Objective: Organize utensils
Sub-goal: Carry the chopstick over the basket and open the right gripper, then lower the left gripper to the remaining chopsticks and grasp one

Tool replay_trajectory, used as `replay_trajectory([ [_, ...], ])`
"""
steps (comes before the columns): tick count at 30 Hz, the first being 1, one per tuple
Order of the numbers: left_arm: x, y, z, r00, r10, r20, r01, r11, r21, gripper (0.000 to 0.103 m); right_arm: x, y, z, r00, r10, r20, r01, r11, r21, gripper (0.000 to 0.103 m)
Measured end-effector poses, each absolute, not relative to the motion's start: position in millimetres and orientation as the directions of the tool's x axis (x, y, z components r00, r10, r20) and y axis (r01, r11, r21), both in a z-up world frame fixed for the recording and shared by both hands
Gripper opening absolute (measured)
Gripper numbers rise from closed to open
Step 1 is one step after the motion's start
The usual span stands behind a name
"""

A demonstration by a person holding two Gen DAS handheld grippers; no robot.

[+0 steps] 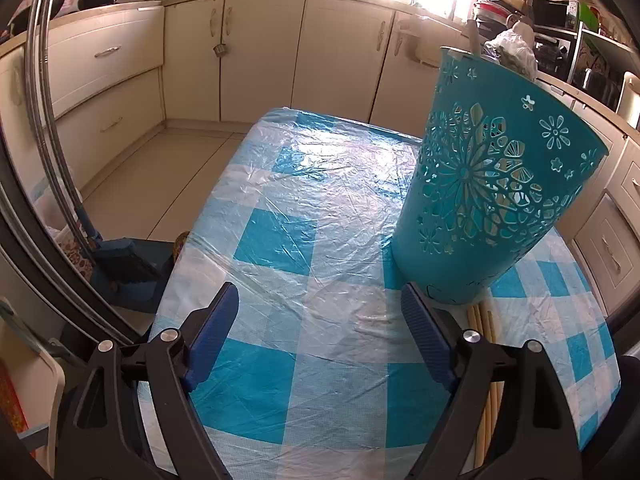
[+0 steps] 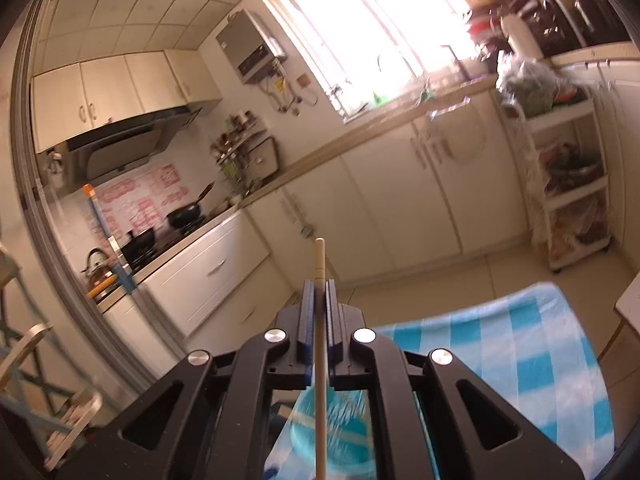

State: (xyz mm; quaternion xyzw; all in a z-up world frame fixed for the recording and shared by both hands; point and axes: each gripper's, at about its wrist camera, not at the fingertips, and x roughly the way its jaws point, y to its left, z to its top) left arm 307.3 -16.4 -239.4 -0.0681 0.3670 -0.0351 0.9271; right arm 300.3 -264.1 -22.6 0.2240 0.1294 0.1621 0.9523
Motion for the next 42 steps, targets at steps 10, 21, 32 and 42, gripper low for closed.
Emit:
replay_trajectory([
  [10,310,-9,-241,0.725,-0.135,-0.675,0.004,0.981,-0.192,0.081,340,-246,-70,0.941,0.219,-0.258,-0.123,0.931,0.344,0.006],
  [21,310,-7,-242,0.728,-0.126,-0.673,-0.008,0.981,-0.193,0.081,281,-266,-65,0.937,0.258,-0.236,-0.171,0.927,0.335,0.028],
  [32,310,-7,-242,0.728,-0.115,-0.676,-0.018,0.982,-0.187,0.081,207,-277,-128,0.866,0.237,-0.440,-0.079,0.934,0.348,0.045],
  [42,310,-2,-243,0.731,-0.117,-0.673,-0.034,0.978,-0.206,0.082,234,-219,-227,0.636,0.283,-0.718,-0.114,0.955,0.275,0.020],
])
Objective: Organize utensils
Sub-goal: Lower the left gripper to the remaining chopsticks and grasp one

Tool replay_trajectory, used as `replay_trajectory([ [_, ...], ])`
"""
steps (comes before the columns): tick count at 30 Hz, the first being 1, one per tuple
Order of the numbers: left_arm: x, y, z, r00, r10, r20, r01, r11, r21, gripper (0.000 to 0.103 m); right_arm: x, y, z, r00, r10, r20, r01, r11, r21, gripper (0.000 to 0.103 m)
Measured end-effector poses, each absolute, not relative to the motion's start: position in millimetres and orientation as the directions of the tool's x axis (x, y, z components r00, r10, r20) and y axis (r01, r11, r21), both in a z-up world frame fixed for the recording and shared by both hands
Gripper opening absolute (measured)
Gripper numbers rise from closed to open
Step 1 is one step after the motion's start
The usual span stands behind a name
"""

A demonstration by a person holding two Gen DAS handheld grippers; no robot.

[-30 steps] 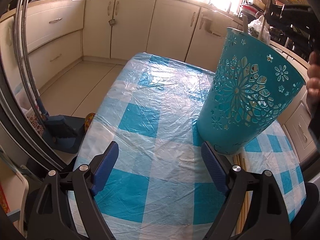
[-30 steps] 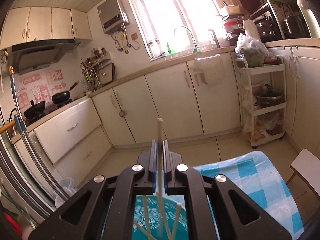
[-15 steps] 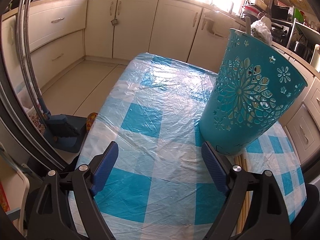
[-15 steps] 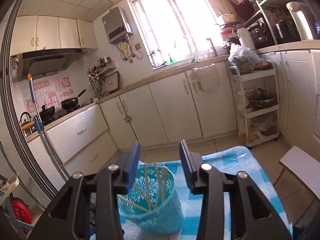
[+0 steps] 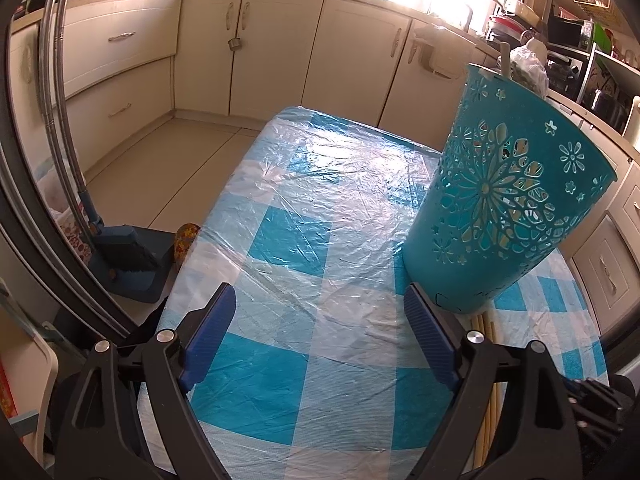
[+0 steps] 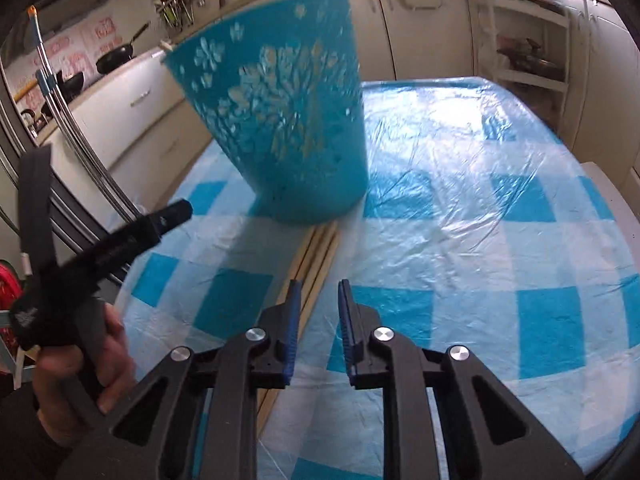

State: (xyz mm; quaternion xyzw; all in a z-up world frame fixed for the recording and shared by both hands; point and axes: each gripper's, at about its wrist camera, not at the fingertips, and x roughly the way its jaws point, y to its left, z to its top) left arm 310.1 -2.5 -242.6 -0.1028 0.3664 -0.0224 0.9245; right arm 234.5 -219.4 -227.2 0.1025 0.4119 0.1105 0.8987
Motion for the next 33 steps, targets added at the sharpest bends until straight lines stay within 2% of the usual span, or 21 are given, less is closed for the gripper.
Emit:
replay_trajectory([
  [11,311,-2,-243,0.729,-0.126,-0.673,-0.029,0.977,-0.214,0.083,247,-201,-237,0.635,0.198,-0.747,-0.111,0.980,0.165,0.017],
  [15,311,-2,-243,0.729,-0.125,-0.673,-0.030,0.976,-0.214,0.083,244,-206,-239,0.627,0.207,-0.751,-0.148,0.978,0.146,0.010],
  [20,312,-3,-244,0.727,-0.125,-0.675,-0.029,0.977,-0.212,0.084,235,-220,-240,0.617,0.213,-0.758,-0.200,0.973,0.111,0.009],
  [27,306,-24,-242,0.718,-0.131,-0.683,0.041,0.989,-0.145,0.084,233,-250,-244,0.637,0.263,-0.725,-0.181,0.965,0.191,0.009],
  [33,294,-69,-244,0.659,-0.219,-0.720,0.190,0.974,-0.123,0.084,235,-258,-245,0.631,0.312,-0.711,-0.176,0.949,0.260,0.009],
])
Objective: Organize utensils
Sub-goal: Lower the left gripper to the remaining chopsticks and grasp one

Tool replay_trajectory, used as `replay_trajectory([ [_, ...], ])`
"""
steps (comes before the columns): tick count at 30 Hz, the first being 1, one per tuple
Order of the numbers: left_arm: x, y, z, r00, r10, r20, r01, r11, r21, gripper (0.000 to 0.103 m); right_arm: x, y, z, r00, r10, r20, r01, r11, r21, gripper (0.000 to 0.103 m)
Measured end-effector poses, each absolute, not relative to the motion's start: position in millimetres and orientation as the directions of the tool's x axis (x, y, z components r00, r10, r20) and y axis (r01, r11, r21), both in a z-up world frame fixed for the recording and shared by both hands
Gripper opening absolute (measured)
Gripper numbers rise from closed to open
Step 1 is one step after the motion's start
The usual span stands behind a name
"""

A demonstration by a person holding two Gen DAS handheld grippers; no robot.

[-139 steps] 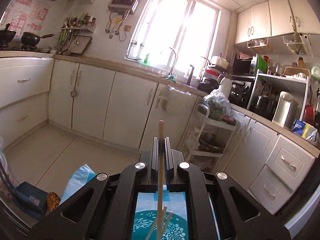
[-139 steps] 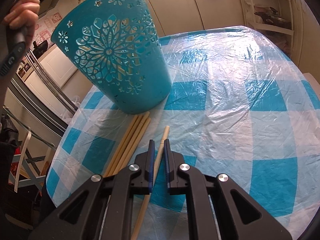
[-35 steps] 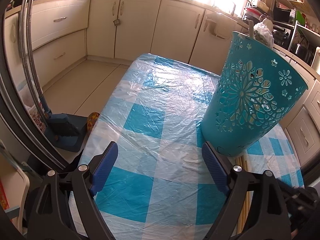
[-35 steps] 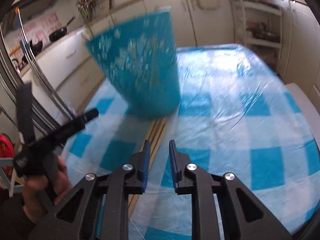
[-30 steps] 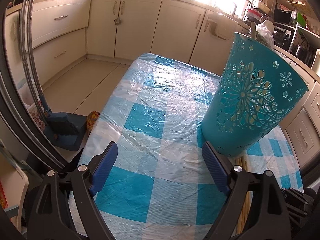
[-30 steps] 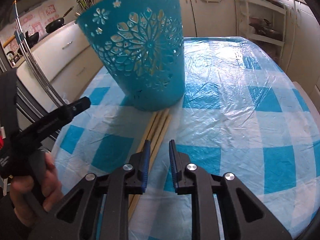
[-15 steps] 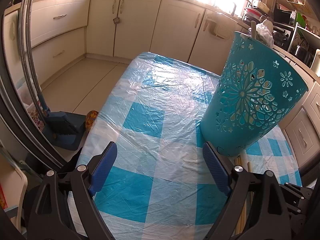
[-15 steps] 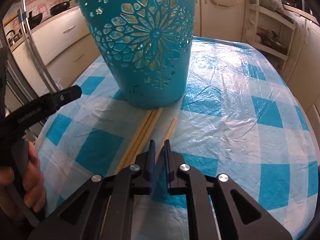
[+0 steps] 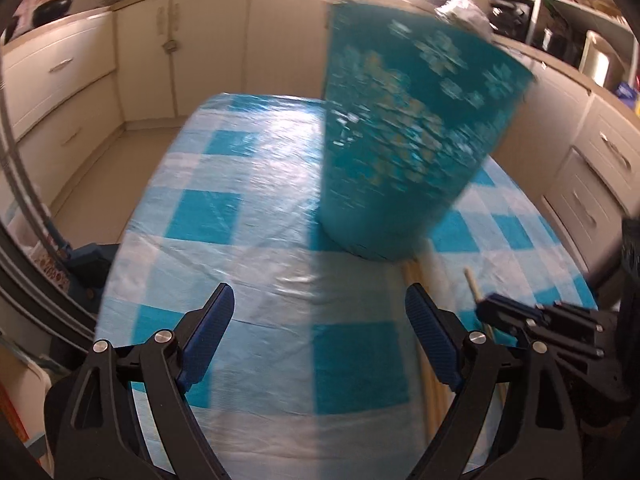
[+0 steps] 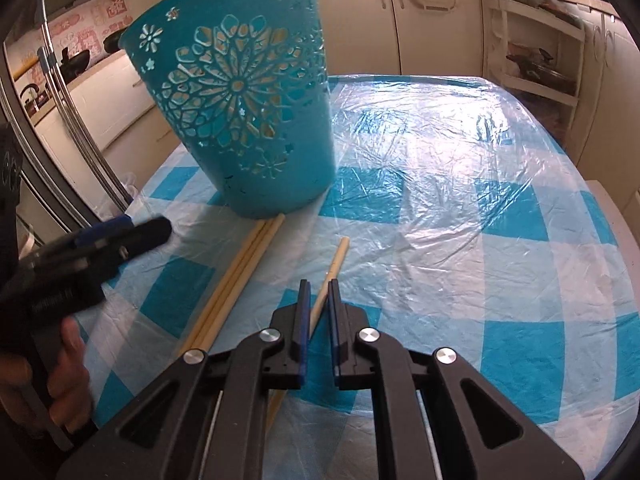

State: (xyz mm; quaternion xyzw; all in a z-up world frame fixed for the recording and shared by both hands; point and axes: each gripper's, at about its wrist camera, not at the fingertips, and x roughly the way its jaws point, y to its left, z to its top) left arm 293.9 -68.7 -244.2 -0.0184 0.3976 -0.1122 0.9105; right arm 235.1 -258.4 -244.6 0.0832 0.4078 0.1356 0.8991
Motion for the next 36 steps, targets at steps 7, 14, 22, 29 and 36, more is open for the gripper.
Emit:
replay_trajectory([
  [7,293,-97,-252,0.618,-0.189,-0.763,0.237,0.970,-0.048,0.084,238,-267,-245,0.624,0.348,-0.699,-0.173,0.935,0.311,0.009],
  [14,296,-99,-256,0.584,-0.163,-0.796,0.227,0.973,-0.033,0.084,236,-267,-245,0.621,0.365,-0.693,-0.172,0.927,0.333,0.009],
  [22,304,-98,-259,0.573,-0.135,-0.808,0.217,0.976,-0.009,0.084,236,-269,-245,0.620,0.372,-0.691,-0.174,0.924,0.341,0.010],
  [29,309,-99,-261,0.559,-0.114,-0.822,0.204,0.979,0.002,0.083,235,-268,-245,0.619,0.373,-0.691,-0.175,0.923,0.342,0.010],
  [36,311,-109,-257,0.577,-0.121,-0.807,0.224,0.975,0.014,0.055,239,-264,-243,0.610,0.359,-0.706,-0.180,0.931,0.317,0.012],
])
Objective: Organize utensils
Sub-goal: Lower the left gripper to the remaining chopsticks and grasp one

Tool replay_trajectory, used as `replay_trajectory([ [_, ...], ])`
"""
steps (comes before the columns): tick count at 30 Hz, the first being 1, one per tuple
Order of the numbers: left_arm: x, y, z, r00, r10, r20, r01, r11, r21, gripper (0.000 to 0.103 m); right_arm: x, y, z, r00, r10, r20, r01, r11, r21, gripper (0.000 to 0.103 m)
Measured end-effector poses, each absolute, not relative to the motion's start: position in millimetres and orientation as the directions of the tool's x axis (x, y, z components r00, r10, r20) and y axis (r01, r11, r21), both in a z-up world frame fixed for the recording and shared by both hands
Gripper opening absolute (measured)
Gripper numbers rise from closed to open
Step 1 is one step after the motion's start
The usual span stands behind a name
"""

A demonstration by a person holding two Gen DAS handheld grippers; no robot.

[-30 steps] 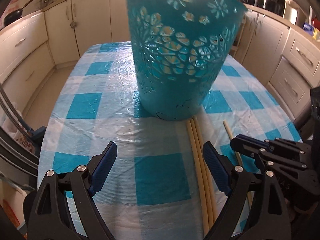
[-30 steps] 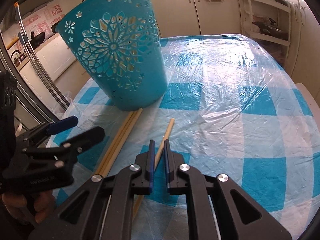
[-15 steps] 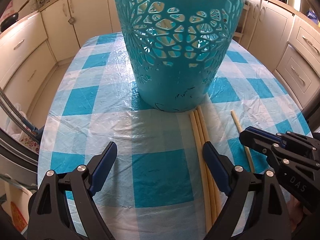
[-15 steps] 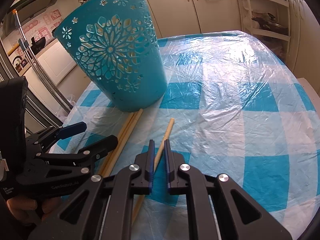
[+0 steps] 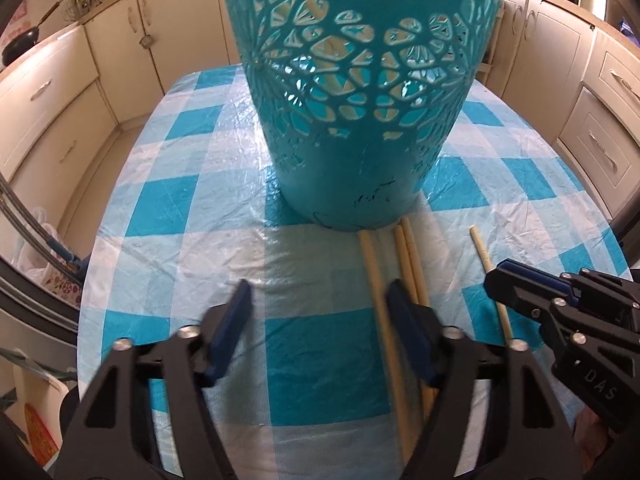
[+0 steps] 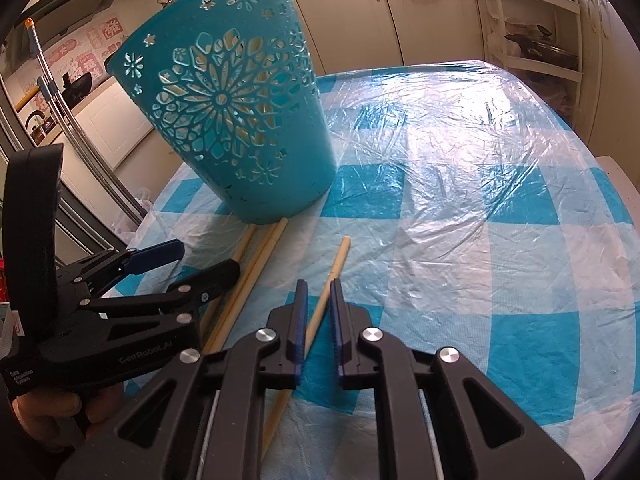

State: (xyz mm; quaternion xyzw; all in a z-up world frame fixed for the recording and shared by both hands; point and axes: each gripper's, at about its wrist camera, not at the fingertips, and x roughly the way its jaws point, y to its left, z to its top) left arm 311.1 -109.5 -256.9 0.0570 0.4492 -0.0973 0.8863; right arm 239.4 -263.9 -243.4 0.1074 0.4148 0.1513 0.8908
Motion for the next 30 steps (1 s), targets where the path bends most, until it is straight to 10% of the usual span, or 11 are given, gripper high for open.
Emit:
replay_trajectory([
  [8,316,-89,-253,0.545,-0.210,-0.812,0.216,0.971,-0.106,0.013,250,-250,-240,0.581,0.329,-0.745,-0.238,0.943,0.231,0.012],
  [30,326,-92,-254,0.521,-0.180,-0.834,0.234,0.970,-0.063,0.008,253,-244,-236,0.534,0.350,-0.770,-0.320,0.926,0.198,0.010],
])
